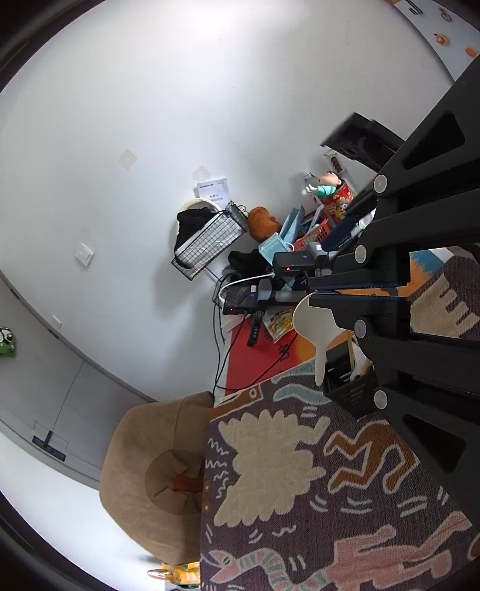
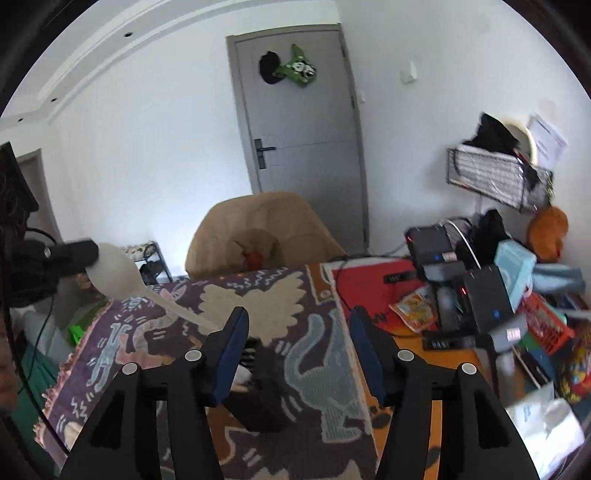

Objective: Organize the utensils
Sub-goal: 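Insert the spoon and chopstick into the holder and open both grippers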

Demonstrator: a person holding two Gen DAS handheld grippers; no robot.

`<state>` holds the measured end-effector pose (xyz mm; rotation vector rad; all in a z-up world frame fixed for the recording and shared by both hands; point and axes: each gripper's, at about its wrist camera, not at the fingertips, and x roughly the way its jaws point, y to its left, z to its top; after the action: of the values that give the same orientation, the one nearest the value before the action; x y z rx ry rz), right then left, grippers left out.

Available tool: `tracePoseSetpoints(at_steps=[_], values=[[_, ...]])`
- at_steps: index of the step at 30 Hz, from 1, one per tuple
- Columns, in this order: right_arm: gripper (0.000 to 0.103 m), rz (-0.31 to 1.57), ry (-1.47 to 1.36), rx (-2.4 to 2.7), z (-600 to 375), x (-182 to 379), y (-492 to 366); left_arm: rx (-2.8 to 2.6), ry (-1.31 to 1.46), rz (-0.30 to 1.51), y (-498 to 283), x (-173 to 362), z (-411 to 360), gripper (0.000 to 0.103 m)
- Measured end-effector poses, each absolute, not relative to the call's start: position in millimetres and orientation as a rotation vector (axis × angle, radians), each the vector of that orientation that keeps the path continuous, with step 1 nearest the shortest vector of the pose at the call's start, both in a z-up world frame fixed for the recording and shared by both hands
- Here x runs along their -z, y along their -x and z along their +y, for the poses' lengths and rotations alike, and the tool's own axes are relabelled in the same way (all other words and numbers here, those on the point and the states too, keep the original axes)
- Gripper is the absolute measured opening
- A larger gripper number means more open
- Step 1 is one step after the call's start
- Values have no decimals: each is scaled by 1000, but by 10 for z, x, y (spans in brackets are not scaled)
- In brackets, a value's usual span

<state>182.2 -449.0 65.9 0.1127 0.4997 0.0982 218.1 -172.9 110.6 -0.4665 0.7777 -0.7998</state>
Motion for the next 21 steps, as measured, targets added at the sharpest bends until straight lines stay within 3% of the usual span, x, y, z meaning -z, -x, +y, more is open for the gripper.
tracePoseSetpoints(at_steps=[9,21], values=[[64,517,-236,-61,-4758,-285,-1578,767,475,851,-2283,-1019,-1880,1],[66,562,-280,-25,-4611,106,-1354,697,436,984,-2561,-706,-2138,3]])
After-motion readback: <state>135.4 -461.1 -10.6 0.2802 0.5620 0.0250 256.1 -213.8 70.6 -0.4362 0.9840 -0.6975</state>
